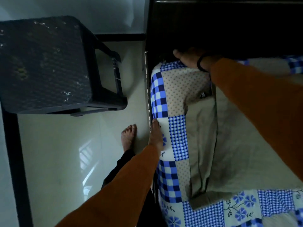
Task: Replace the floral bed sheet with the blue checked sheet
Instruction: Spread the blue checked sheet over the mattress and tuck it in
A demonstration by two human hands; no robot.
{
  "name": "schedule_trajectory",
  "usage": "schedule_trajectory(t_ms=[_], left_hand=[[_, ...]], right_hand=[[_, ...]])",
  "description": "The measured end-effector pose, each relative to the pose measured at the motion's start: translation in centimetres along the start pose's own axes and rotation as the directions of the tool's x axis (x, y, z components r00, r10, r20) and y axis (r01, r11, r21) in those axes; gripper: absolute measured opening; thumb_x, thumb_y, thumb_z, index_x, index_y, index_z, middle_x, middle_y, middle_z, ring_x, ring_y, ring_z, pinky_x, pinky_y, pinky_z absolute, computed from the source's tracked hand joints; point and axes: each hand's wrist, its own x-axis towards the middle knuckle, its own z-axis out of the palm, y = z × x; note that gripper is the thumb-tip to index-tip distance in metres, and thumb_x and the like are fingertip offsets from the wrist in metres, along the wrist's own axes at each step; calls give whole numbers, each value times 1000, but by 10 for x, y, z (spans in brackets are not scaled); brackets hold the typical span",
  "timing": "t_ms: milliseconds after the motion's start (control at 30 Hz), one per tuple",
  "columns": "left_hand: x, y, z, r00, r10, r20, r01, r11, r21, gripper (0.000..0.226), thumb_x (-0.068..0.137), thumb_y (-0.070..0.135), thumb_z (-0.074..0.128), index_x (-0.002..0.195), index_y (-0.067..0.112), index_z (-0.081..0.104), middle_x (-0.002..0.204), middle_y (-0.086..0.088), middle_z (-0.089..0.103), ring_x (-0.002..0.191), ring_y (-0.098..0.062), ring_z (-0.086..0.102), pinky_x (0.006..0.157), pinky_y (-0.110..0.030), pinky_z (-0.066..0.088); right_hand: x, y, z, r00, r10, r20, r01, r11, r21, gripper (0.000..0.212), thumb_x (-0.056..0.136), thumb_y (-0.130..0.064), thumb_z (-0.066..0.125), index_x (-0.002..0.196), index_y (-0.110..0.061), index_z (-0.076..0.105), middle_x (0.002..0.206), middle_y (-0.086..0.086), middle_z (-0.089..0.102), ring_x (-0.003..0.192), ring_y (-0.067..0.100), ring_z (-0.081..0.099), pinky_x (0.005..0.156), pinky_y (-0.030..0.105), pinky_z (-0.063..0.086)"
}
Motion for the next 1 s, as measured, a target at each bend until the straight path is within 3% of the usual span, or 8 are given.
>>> schedule_trajectory(t_ms=[100,200,467,567,733,800,900,1000], left_hand=[[17,-7,1,995,3,100,6,995,-96,79,100,68,30,150,10,46,104,-15,75,72,-18,70,59,-22,56],[30,-13,0,991,-21,134,29,997,-64,82,98,70,30,149,7,48,135,-23,61,124,-39,60,104,-44,49],[30,31,-12,993,38,-108,-2,946,323,53,107,44,37,142,5,46,133,-24,58,117,-41,61,96,-48,54],[-8,64,2,858,453,-241,-291,817,498,45,107,31,39,145,8,40,139,-21,53,127,-38,53,103,-42,44],[-54,129,48,552,825,122,-540,242,806,60,102,44,43,152,10,38,153,-18,39,141,-37,36,115,-46,31],[-40,159,58,562,785,262,-516,85,853,65,99,48,36,151,9,41,153,-19,43,141,-38,38,117,-48,32],[-13,193,64,713,614,340,-410,-29,912,73,96,57,29,152,11,41,156,-18,40,144,-36,37,119,-47,32],[3,209,69,766,474,435,-497,8,868,54,108,43,33,149,9,43,155,-16,42,142,-33,41,118,-38,33]], right_hand=[[-11,16,2,982,-77,-174,56,991,-123,81,89,-80,12,146,-33,45,155,7,43,141,36,39,116,60,24],[-32,30,27,959,-129,-251,96,986,-140,77,91,-71,17,147,-27,43,154,12,42,141,37,37,117,58,22],[-85,36,21,946,-199,-255,229,969,93,65,101,-50,40,157,-18,31,159,12,34,147,30,29,122,43,21],[-118,58,-5,901,-172,-399,256,953,165,58,102,-40,49,152,-11,41,153,16,42,142,32,37,117,36,27],[-168,129,-10,893,55,-447,71,963,261,56,96,-41,48,142,-10,51,143,20,52,131,39,48,110,45,38],[-183,156,0,908,87,-411,-9,982,188,62,92,-44,44,146,-13,48,152,20,42,137,41,40,114,47,27],[-206,183,19,836,232,-498,-157,969,189,67,93,-51,50,152,-20,39,161,18,28,147,41,25,118,59,18],[-211,194,40,796,296,-528,-174,947,269,68,97,-59,44,154,-23,37,163,17,25,151,39,18,121,63,12]])
